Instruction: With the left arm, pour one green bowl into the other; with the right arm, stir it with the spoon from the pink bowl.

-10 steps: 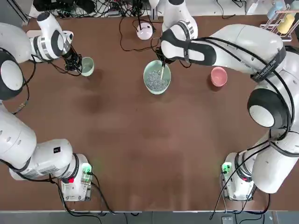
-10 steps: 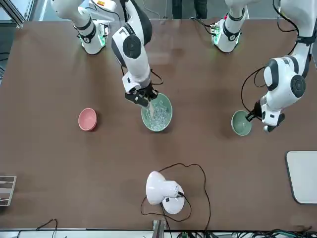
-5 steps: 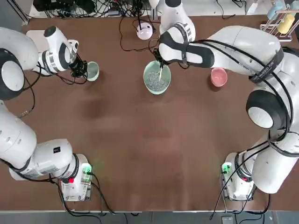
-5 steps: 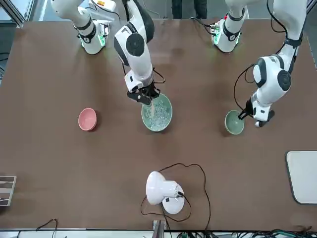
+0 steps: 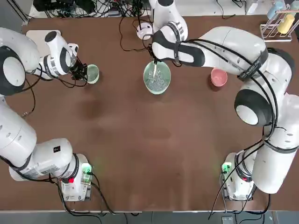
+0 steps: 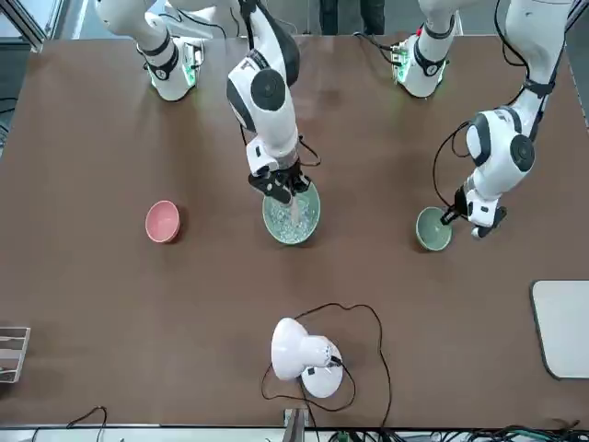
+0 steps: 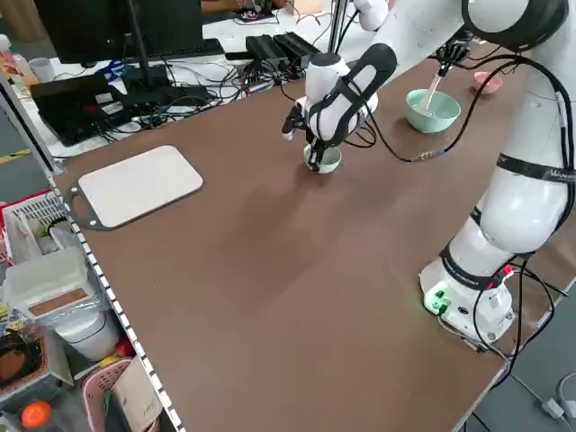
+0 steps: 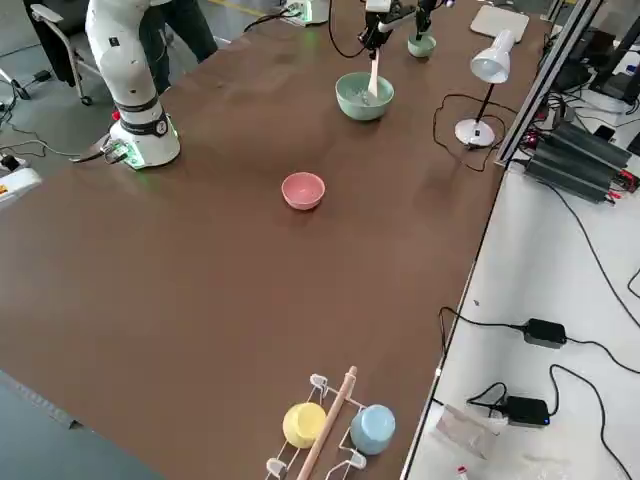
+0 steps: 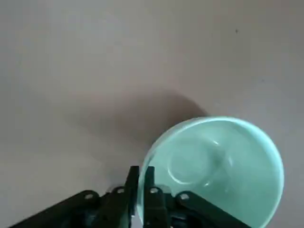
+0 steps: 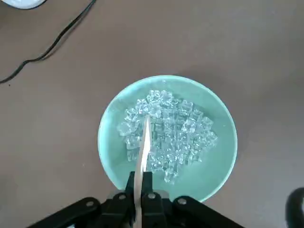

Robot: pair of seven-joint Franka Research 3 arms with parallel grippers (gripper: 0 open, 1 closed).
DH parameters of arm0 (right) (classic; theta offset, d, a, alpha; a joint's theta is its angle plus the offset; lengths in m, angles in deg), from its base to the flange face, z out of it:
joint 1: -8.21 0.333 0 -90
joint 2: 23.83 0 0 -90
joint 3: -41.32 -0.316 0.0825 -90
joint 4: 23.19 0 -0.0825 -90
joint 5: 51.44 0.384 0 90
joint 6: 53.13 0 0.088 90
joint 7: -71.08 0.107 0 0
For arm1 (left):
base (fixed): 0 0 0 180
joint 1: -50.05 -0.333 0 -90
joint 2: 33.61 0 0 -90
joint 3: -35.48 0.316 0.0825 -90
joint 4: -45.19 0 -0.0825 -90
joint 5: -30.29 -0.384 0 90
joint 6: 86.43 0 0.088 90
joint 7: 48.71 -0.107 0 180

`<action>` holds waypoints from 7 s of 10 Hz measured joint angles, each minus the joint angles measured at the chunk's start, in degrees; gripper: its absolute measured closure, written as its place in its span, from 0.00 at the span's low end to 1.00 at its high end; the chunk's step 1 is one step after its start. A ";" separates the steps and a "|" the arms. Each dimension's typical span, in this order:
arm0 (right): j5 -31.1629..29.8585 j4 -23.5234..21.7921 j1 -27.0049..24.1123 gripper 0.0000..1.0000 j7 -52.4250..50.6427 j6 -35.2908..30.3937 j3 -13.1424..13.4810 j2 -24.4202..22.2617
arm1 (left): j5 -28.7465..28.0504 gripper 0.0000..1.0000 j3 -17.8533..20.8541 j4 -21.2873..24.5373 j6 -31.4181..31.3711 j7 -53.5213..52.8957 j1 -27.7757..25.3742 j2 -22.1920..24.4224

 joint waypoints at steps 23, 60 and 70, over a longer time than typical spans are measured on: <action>1.22 5.24 -6.00 0.94 -2.39 -10.68 0.20 1.15 | -6.26 0.00 -0.84 -54.92 71.13 -6.99 0.08 11.67; 31.04 -38.41 -66.11 0.94 -105.43 -19.78 1.32 -27.53 | -6.55 0.00 12.84 -57.43 67.67 -19.47 13.45 12.31; 35.41 -37.97 -69.15 0.94 -118.77 -18.68 1.25 -20.03 | -6.55 0.00 13.14 -57.43 67.64 -19.54 13.31 12.27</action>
